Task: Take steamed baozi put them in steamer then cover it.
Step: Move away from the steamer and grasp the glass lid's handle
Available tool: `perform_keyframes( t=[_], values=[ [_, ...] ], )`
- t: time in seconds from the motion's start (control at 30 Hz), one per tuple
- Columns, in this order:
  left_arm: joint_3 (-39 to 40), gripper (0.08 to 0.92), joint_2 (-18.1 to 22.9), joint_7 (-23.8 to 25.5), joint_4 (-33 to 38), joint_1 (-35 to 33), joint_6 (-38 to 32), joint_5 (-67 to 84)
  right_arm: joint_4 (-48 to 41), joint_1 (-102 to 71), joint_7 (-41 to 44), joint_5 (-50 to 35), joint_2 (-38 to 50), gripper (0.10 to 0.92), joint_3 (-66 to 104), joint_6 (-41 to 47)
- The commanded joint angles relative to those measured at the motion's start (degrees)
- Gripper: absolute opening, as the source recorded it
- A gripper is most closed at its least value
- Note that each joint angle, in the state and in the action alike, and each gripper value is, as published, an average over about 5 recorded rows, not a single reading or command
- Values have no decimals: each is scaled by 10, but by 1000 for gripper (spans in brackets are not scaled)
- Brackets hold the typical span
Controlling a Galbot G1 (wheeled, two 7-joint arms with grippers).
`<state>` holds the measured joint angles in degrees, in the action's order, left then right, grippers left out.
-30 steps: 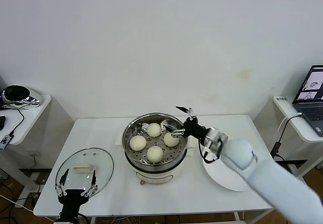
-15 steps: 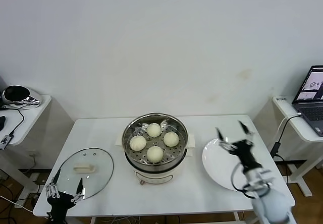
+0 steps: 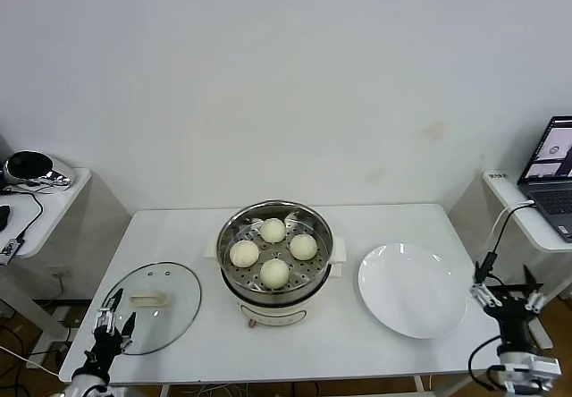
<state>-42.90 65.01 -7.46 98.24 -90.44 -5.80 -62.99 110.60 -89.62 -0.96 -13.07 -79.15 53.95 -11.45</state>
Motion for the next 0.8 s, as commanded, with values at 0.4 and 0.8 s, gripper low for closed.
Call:
perform_keyframes(
  t=[0.4,0.8],
  values=[
    [71,823,-39,-4,-166,173,-6,-100,5,-44,-41,-1,-47,823,40,-19],
    [83,823,-29,-5,-192,200,-9,-96,-4,-41,-39,6,-50,823,29,-20]
  ],
)
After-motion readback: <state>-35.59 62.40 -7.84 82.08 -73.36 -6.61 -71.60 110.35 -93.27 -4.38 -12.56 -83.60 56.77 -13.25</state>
